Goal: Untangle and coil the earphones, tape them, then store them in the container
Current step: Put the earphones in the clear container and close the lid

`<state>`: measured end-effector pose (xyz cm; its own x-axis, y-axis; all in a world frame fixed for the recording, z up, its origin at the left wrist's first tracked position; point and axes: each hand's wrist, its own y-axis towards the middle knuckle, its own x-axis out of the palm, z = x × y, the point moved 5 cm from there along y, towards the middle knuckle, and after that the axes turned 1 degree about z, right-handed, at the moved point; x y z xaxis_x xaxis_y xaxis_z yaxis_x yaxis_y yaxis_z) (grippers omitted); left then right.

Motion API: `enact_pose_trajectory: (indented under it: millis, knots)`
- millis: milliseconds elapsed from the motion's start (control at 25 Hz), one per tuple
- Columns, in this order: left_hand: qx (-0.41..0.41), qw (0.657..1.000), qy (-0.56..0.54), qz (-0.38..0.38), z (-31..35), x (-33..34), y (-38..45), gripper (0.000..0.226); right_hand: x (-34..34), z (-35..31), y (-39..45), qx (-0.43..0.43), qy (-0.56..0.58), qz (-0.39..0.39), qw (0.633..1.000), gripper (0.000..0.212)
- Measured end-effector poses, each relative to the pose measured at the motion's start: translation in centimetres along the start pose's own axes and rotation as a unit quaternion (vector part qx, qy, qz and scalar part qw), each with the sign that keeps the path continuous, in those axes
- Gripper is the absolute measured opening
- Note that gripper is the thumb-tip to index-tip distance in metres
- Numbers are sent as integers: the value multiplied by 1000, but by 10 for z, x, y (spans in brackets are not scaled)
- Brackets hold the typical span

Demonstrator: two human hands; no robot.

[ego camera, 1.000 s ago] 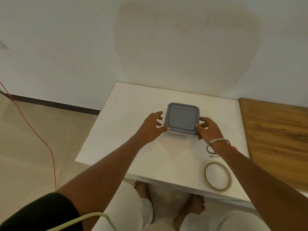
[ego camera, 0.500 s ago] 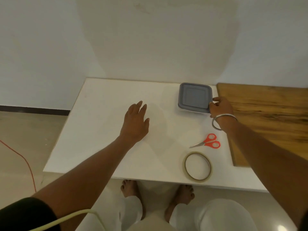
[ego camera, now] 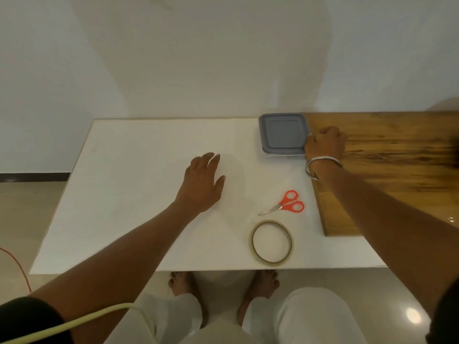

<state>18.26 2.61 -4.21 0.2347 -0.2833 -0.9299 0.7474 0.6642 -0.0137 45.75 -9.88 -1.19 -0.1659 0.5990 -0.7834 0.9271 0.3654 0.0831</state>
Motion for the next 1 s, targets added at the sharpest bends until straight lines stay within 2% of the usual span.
enact_pose_trajectory:
  millis: [80, 120, 200, 280, 360, 480, 640, 800, 1000]
  knots:
    - [48, 997, -52, -13, 21, 5, -11, 47, -7, -8, -24, -152, -32, 46, 987, 24]
    - [84, 993, -76, -24, 32, 9, -20, 41, -7, -10, -38, -216, -28, 36, 975, 21]
    - [151, 982, -97, -59, 54, 17, -38, 33, -3, -8, -66, -337, -36, -47, 940, 14]
    - [194, 971, -98, -96, 73, 26, -55, 32, 5, 1, -93, -441, -92, -159, 878, 15]
    - [190, 967, -108, -134, 85, 36, -67, 34, 11, 14, -112, -491, -151, -248, 821, 23]
    - [146, 970, -112, -162, 91, 49, -74, 35, 14, 28, -121, -505, -201, -282, 791, 32]
    - [71, 982, -120, -126, 84, 47, -68, 27, 16, 28, -111, -459, -201, -239, 832, 18]
    - [23, 984, -143, -101, 80, 40, -51, 27, 21, 26, -96, -346, -167, -206, 900, 25]
    - [-8, 985, -149, -91, 82, 40, -31, 21, 22, 26, -87, -290, -190, -167, 923, 24]
